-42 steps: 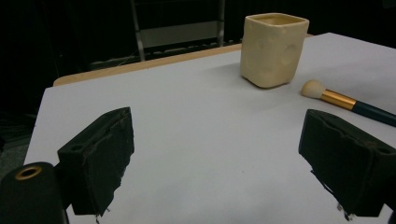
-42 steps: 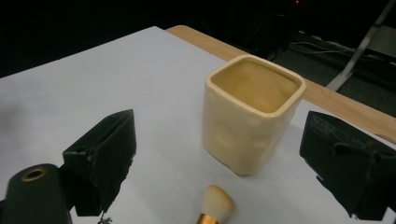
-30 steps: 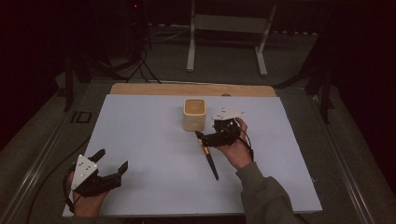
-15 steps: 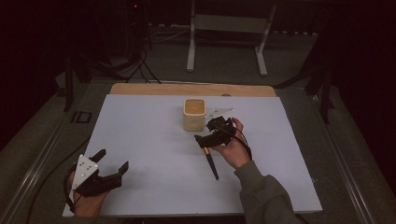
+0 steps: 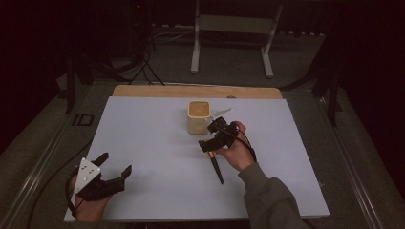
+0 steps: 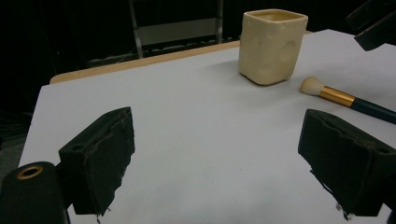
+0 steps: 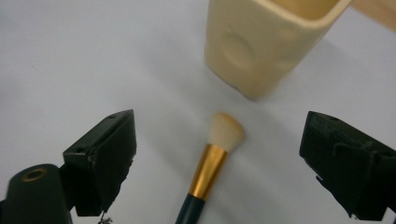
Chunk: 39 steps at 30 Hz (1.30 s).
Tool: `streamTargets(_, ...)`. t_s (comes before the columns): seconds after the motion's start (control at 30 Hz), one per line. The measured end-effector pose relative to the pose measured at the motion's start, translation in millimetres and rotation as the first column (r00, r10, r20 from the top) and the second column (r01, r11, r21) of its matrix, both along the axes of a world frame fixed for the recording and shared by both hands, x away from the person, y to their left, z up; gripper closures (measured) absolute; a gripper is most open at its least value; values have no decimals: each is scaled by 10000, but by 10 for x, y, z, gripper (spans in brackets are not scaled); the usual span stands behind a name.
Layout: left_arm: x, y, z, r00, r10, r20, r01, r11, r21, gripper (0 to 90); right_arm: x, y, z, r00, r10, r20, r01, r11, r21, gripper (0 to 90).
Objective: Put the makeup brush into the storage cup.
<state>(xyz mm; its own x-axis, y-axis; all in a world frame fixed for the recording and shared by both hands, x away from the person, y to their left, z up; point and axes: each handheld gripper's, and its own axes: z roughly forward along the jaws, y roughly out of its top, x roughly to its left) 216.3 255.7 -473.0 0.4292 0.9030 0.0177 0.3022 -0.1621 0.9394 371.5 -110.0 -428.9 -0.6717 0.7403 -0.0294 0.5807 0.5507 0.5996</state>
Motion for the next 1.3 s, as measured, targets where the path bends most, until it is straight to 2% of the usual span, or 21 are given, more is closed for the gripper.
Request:
streamTargets(0.27, 0, 0, 0, 10000, 5, -6, -5, 10000, 4, 116, 17, 19, -38, 9988, -174, -463, 162, 9995, -253, 113)
streamTargets(0.6, -3, 2, 4, 10000, 0, 6, 0, 10000, 19, 116, 50, 43, -106, 9933, -486, -1053, 389, 9950, -920, 113)
streamTargets(0.97, -3, -2, 3, 10000, -8, 7, 8, 10000, 24, 116, 58, 66, -150, 9885, -557, -1409, 397, 9927, -1139, 113)
streamTargets(1.3, -3, -1, 4, 10000, -2, 14, 2, 10000, 35, 116, 85, 102, -291, 9810, -576, -1853, 303, 9886, -1472, 124)
